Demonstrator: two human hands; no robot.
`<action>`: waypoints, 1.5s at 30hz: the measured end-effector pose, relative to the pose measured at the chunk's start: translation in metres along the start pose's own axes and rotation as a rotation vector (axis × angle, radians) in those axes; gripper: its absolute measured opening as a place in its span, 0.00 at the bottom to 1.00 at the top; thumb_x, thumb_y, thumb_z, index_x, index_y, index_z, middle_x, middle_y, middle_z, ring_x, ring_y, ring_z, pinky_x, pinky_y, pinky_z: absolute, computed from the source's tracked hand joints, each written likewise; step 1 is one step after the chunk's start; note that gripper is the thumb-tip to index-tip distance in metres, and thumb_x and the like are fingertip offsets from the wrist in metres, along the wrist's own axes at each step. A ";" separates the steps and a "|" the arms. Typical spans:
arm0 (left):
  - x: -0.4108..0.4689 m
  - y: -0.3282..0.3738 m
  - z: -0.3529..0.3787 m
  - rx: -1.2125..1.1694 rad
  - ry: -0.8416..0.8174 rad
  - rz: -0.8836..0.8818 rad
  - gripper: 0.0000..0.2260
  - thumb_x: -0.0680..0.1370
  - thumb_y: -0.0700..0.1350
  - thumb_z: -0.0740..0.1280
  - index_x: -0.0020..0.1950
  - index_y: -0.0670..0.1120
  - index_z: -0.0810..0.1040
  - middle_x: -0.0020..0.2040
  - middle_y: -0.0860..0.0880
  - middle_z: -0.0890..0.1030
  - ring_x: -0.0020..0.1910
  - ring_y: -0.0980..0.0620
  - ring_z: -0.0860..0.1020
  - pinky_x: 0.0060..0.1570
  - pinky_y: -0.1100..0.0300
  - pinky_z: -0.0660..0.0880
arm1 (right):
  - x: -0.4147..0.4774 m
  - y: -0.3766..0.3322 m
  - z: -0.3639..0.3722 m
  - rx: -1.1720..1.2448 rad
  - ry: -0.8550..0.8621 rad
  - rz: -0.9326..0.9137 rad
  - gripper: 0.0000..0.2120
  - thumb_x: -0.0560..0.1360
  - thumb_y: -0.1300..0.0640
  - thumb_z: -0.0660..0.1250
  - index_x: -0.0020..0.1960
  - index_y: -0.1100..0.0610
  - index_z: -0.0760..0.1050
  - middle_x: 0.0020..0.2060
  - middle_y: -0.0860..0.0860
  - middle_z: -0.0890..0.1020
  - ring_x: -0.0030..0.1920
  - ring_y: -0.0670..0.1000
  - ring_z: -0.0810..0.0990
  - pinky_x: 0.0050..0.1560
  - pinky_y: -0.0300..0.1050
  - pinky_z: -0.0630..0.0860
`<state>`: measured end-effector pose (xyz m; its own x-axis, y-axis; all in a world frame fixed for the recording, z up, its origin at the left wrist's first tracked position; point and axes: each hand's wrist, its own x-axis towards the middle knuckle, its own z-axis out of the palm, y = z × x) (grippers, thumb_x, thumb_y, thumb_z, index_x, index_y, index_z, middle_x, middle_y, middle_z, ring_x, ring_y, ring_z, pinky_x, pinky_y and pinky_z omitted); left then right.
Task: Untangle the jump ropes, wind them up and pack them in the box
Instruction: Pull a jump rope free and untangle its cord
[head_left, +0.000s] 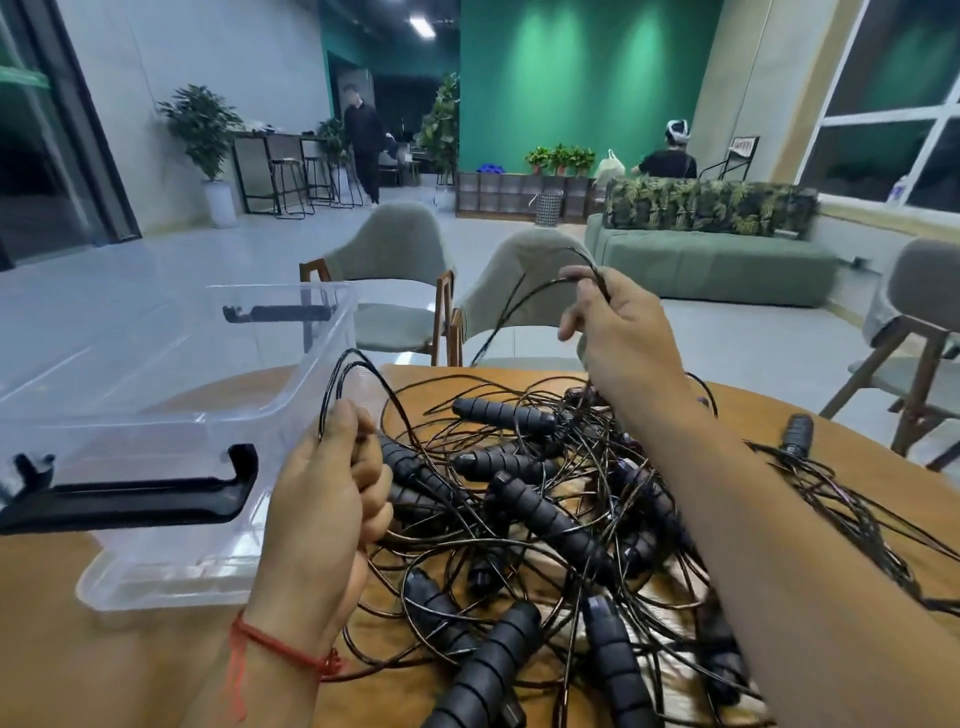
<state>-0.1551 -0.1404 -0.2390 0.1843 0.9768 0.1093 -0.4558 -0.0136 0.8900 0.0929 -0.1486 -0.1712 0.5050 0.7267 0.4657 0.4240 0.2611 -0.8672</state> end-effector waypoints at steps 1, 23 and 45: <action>0.001 -0.001 -0.001 -0.004 -0.003 -0.003 0.14 0.88 0.51 0.59 0.44 0.49 0.72 0.30 0.53 0.59 0.24 0.57 0.54 0.23 0.64 0.49 | 0.019 -0.001 0.005 0.021 0.042 0.014 0.13 0.89 0.54 0.57 0.62 0.50 0.80 0.35 0.51 0.82 0.25 0.41 0.70 0.30 0.38 0.68; 0.012 -0.011 -0.006 0.043 -0.045 -0.057 0.12 0.86 0.46 0.64 0.44 0.48 0.71 0.33 0.51 0.67 0.27 0.56 0.59 0.24 0.62 0.53 | 0.023 0.073 0.031 -0.263 -0.276 0.445 0.15 0.81 0.47 0.69 0.66 0.50 0.79 0.58 0.50 0.84 0.57 0.54 0.83 0.62 0.59 0.83; -0.005 0.012 0.004 -0.305 -0.303 0.111 0.18 0.87 0.49 0.56 0.75 0.62 0.74 0.42 0.51 0.73 0.30 0.57 0.60 0.26 0.66 0.57 | -0.165 0.016 0.045 -0.228 -0.616 -0.091 0.08 0.86 0.44 0.63 0.53 0.46 0.78 0.38 0.37 0.77 0.42 0.40 0.75 0.44 0.44 0.70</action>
<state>-0.1578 -0.1468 -0.2275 0.3464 0.8654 0.3621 -0.7150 -0.0063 0.6991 -0.0174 -0.2351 -0.2702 -0.0340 0.9561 0.2910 0.6277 0.2470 -0.7383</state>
